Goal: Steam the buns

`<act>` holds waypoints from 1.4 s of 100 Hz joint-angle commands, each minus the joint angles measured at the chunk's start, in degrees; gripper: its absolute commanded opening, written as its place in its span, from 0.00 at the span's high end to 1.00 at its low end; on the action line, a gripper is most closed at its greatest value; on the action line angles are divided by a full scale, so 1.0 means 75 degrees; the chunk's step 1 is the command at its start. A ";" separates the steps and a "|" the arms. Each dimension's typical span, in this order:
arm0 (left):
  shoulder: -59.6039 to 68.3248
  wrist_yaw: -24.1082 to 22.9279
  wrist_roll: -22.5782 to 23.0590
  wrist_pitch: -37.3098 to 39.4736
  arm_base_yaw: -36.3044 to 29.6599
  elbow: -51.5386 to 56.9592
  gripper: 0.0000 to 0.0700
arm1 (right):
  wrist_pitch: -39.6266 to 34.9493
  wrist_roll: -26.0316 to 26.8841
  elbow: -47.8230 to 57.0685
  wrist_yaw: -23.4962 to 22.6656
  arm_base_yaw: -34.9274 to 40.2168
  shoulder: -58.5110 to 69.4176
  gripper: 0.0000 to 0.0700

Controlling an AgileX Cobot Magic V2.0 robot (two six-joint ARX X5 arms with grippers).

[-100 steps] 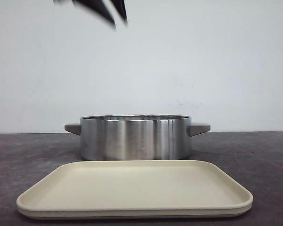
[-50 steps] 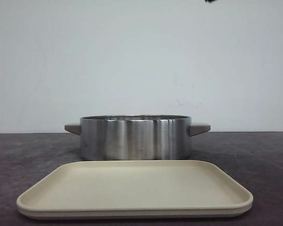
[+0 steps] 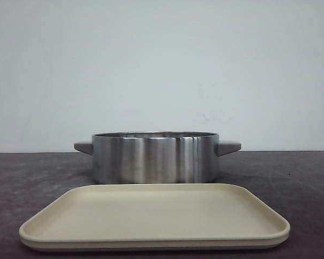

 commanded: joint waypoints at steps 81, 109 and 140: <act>0.0041 -0.0047 0.0000 0.0070 -0.0050 0.0099 0.98 | -0.0256 0.0082 0.0050 -0.0003 -0.0125 -0.0714 0.98; 0.0041 -0.0047 0.0000 0.0073 -0.0050 0.0099 0.98 | -0.1926 -0.0370 -0.1163 -0.0067 -0.1361 -0.2961 0.98; 0.0041 -0.0047 0.0000 0.0076 -0.0050 0.0102 0.98 | 0.0455 -0.0402 -0.5036 -0.0172 -0.2935 -0.5794 0.98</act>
